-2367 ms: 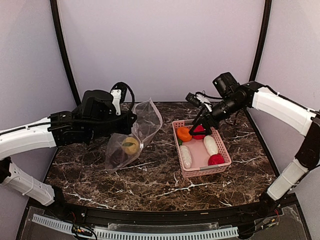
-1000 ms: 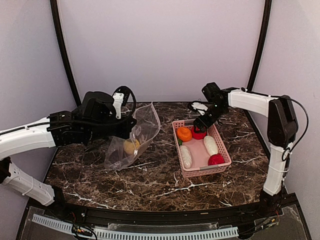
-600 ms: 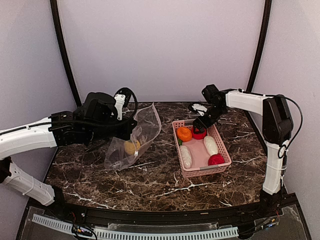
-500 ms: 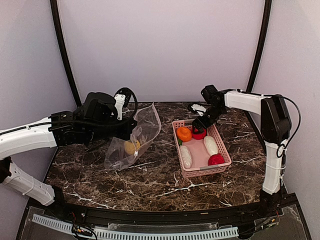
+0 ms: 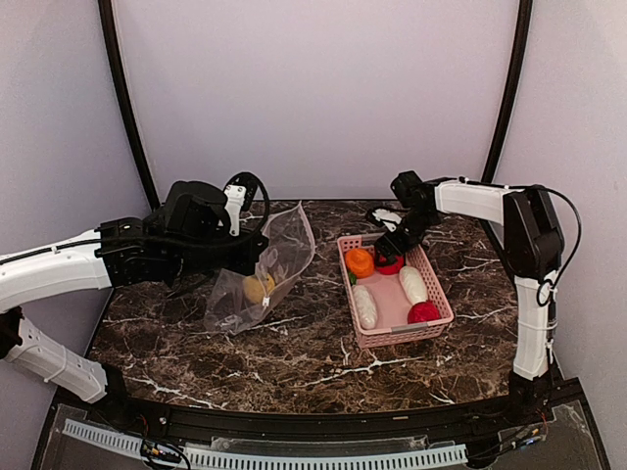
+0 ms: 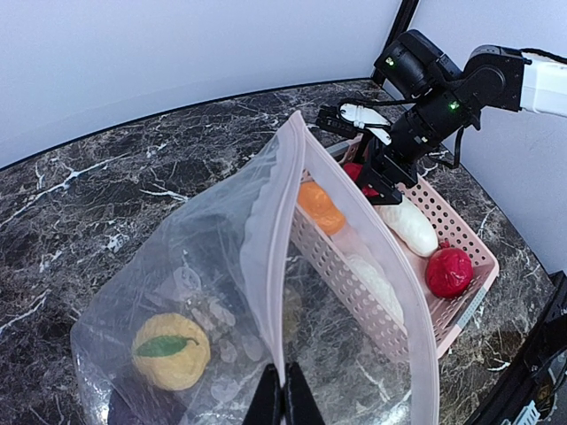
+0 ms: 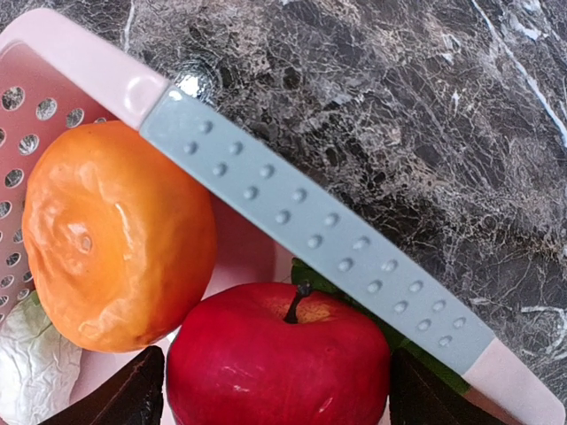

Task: Place the food in the zip-top bag and seal the zipper
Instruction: Pick up the fake fruit from the bin, then place the fake fruit in the zipper food storage bag.

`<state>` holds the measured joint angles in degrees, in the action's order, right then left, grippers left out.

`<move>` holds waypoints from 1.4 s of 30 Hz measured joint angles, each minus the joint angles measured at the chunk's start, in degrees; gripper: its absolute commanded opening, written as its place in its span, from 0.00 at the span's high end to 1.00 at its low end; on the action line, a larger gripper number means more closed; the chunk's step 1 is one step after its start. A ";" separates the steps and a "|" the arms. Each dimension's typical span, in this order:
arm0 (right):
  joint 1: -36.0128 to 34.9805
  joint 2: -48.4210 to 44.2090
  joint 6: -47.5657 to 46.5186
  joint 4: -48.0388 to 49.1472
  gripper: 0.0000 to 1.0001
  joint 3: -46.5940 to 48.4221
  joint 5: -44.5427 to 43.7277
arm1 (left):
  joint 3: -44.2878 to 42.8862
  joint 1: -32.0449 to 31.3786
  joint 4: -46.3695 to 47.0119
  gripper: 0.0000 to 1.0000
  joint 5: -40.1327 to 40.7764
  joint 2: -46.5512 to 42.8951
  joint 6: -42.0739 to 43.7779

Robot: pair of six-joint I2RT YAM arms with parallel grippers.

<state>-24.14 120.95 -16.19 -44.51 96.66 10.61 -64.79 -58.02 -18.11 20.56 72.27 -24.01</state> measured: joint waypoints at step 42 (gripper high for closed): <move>-15.04 -28.11 -9.79 -6.08 0.36 -0.46 24.35 | -0.83 0.00 2.14 0.99 -0.04 2.23 0.90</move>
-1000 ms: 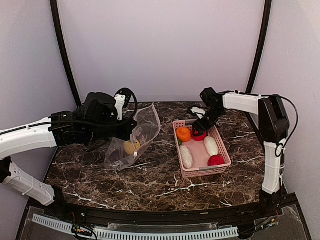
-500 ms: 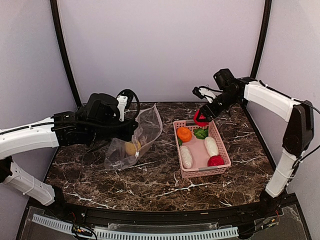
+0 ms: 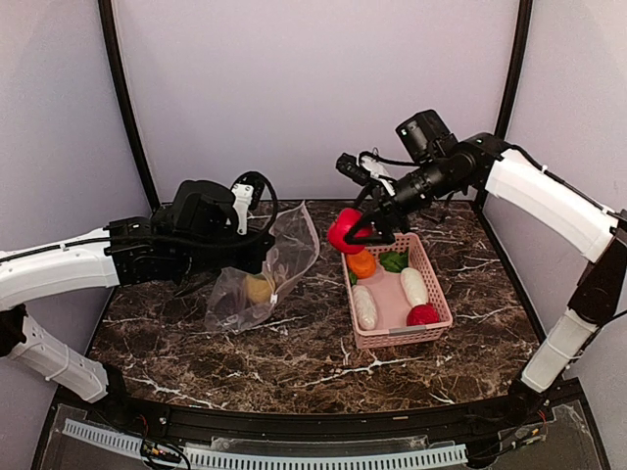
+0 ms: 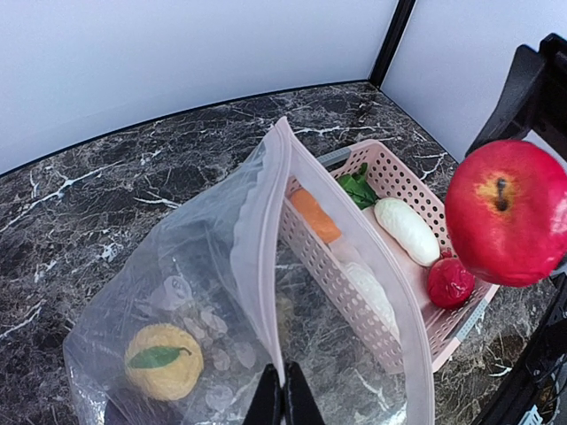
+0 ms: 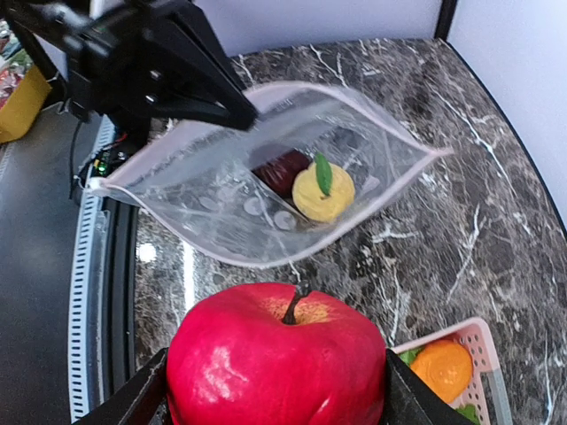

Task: Place the food in the zip-top bag and seal the zipper
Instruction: Place the fake fruit in the zipper food storage bag.

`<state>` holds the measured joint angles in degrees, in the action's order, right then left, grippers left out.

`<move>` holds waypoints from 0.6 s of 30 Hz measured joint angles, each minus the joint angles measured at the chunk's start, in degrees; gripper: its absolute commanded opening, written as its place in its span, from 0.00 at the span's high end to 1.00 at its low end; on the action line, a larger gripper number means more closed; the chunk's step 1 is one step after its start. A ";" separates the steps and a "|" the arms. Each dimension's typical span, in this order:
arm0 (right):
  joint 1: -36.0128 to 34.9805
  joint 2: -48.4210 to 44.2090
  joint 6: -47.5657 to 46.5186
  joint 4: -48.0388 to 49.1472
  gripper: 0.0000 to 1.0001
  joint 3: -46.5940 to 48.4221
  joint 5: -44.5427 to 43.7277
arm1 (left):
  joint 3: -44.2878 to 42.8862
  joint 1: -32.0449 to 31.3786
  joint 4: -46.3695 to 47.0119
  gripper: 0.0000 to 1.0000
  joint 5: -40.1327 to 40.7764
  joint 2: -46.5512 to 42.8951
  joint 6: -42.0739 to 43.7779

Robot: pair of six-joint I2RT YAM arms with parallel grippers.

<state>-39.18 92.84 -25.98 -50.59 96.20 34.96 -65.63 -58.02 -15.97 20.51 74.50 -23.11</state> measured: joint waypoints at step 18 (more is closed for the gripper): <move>-6.25 14.91 2.80 -3.04 0.35 19.63 8.48 | -0.79 0.00 -0.42 0.99 0.11 -0.02 -1.33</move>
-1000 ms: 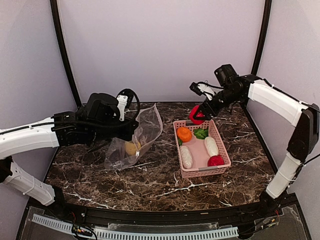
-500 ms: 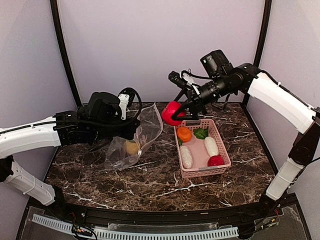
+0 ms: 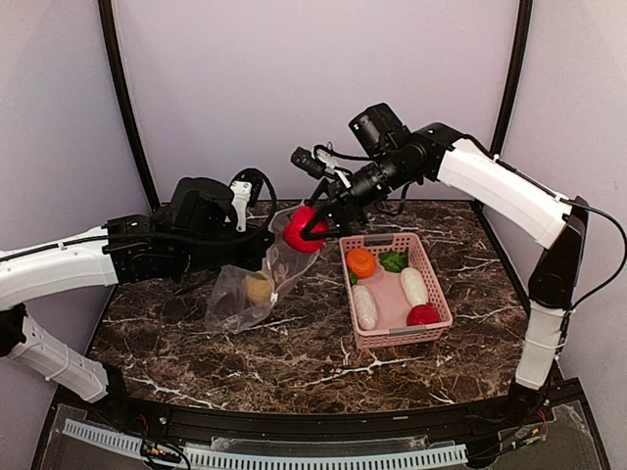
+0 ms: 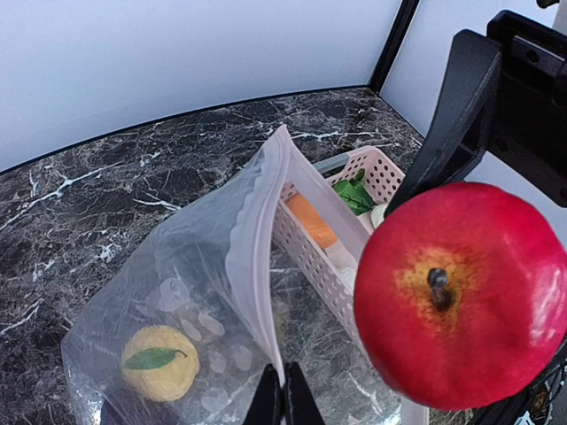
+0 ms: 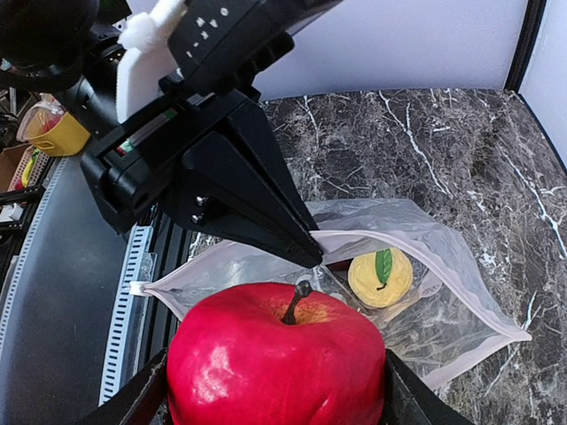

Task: Place the food in the zip-top bag and seal the zipper
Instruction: Place the fake fruit in the zipper food storage bag.

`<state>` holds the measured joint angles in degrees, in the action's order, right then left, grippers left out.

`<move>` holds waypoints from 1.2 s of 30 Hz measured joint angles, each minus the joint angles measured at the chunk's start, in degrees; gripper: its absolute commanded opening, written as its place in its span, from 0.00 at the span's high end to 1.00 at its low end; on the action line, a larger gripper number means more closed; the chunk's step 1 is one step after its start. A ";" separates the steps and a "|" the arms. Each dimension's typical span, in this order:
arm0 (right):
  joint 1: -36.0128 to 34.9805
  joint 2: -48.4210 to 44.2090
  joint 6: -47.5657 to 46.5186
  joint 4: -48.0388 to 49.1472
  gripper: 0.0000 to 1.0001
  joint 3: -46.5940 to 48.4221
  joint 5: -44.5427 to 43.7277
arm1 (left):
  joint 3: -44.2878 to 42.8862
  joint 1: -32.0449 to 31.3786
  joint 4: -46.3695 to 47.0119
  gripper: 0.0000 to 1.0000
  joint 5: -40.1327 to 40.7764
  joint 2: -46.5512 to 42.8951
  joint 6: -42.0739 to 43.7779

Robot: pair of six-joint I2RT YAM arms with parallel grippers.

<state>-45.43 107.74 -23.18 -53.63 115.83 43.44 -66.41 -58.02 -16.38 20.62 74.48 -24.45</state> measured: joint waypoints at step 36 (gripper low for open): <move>-6.40 1.09 1.03 0.52 0.13 1.18 -22.01 | 0.00 0.00 1.11 0.99 -1.01 -1.44 -2.73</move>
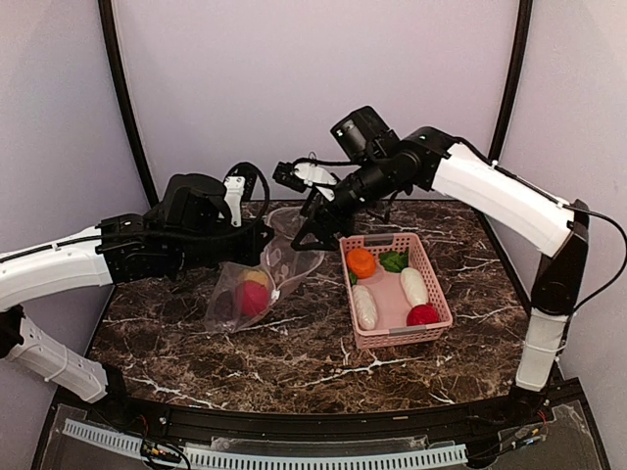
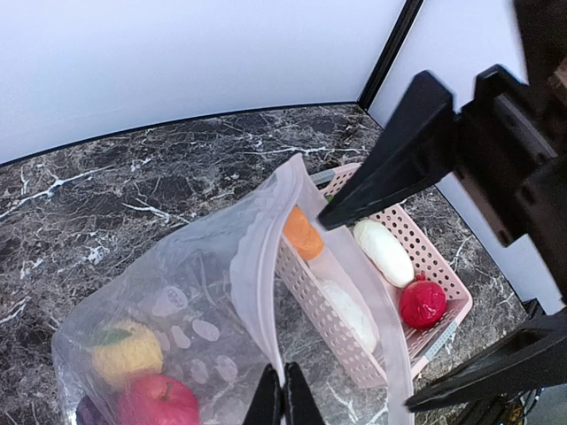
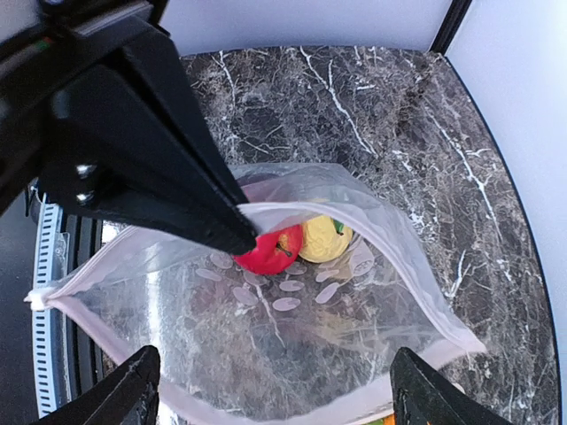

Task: Place the food in the zip-top bag and seal the zipper
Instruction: Place the fake fruit in the zipper food storage bag, then adjust the fake vegetable in the bin.

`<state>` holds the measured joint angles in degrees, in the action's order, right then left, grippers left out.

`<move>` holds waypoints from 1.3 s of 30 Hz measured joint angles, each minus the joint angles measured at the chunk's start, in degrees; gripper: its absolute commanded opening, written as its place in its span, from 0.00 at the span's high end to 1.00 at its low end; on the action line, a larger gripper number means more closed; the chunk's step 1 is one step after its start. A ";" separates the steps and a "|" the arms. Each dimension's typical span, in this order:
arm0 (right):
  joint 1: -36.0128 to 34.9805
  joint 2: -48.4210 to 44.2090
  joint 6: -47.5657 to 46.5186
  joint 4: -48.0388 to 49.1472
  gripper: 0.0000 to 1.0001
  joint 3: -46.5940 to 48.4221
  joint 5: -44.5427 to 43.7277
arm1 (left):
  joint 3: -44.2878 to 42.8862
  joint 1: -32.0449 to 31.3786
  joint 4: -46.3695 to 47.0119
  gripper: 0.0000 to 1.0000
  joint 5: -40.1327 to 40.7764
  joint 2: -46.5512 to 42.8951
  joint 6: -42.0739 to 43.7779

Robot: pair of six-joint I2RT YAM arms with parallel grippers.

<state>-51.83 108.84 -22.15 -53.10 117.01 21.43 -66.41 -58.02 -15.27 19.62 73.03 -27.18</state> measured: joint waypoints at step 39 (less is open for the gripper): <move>20.26 -10.56 -0.20 12.46 0.15 -35.93 -7.78 | 3.06 0.00 -0.22 0.99 1.86 -1.97 1.01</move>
<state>-31.57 98.28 -22.35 -40.64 81.08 13.65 -63.35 -58.02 -15.49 21.47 71.07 -26.17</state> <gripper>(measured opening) 0.843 0.007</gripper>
